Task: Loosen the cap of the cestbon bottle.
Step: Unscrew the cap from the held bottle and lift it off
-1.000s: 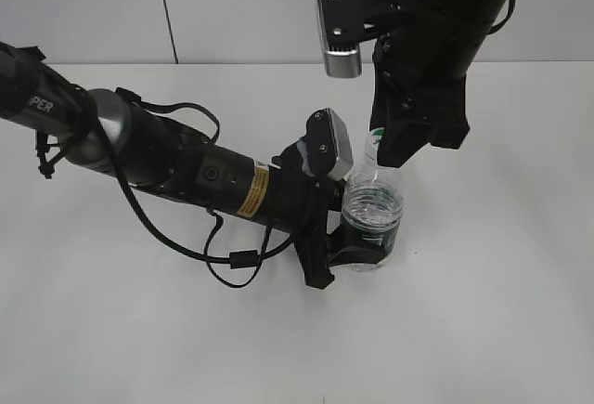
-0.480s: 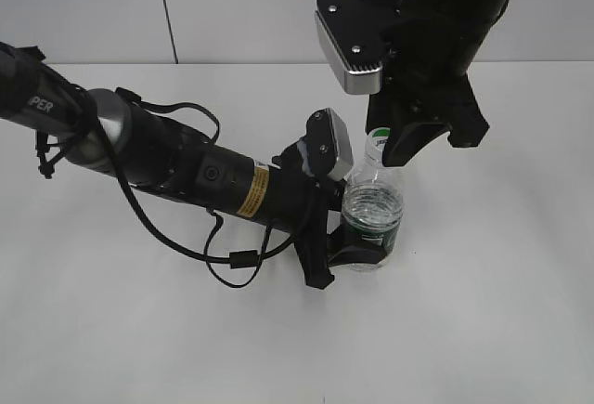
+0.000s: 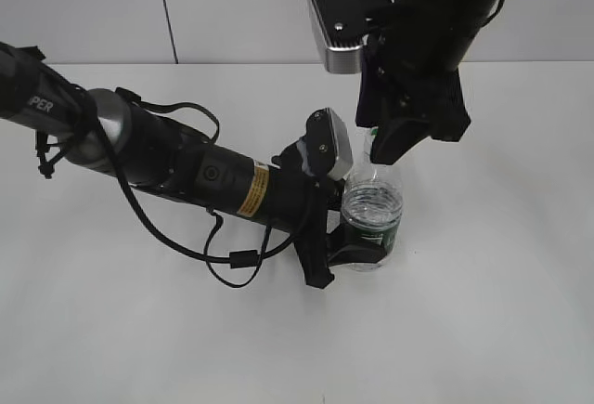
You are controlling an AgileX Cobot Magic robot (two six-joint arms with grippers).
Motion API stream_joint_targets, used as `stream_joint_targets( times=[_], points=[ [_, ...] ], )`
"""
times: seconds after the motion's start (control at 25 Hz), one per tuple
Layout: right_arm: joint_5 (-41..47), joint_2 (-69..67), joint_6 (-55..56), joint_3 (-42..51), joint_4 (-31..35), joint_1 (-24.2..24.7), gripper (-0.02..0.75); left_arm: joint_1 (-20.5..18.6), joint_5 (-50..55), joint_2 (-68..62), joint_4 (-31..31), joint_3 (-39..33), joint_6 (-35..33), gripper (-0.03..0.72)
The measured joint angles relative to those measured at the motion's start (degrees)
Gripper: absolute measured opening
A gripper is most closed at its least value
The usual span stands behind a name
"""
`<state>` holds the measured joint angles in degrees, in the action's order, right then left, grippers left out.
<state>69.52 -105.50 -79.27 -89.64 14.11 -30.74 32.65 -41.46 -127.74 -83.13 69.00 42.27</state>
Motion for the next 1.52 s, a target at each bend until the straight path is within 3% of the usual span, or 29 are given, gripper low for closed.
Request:
stream_joint_targets(
  times=[0.28, 0.4, 0.6, 0.84, 0.92, 1.52],
  points=[
    [0.1, 1.5, 4.3, -1.4, 0.3, 0.0, 0.405, 0.0, 0.1, 0.0, 0.0, 0.0, 0.1, 0.414],
    [0.1, 3.5, 11.9, -1.4, 0.3, 0.0, 0.407, 0.0, 0.1, 0.0, 0.1, 0.0, 0.1, 0.414],
    [0.1, 5.4, 39.1, -1.5, 0.3, 0.0, 0.408, 0.0, 0.1, 0.0, 0.1, 0.0, 0.1, 0.414],
    [0.1, 5.7, 79.7, -1.5, -0.2, 0.0, 0.408, 0.0, 0.1, 0.0, 0.1, 0.0, 0.1, 0.414],
    [0.1, 5.7, 86.4, -1.5, -0.3, 0.0, 0.406, 0.0, 0.1, 0.0, 0.1, 0.0, 0.1, 0.414],
    [0.2, 1.8, 90.3, -1.5, -1.2, 0.0, 0.399, 0.0, 0.1, 0.0, 0.1, 0.1, 0.1, 0.414]
  ],
)
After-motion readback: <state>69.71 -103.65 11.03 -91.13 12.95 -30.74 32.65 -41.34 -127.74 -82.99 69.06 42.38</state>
